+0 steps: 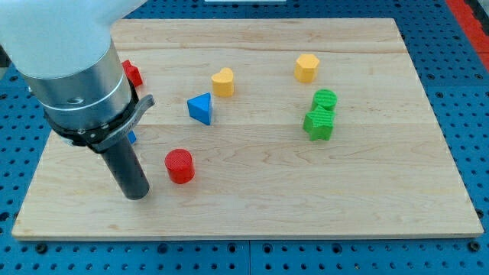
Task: Push the red circle slightly right
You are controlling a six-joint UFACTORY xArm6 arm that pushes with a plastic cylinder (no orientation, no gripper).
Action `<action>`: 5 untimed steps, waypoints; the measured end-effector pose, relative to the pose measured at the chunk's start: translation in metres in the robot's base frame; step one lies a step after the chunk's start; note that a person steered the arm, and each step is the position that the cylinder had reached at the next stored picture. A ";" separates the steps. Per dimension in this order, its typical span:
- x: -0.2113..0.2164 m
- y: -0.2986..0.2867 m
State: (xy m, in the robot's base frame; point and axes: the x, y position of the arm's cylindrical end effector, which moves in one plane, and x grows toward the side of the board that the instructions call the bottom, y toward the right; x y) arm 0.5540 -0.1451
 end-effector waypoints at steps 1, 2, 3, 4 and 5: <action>-0.031 0.012; -0.031 0.042; -0.031 0.058; -0.043 0.074; -0.046 0.077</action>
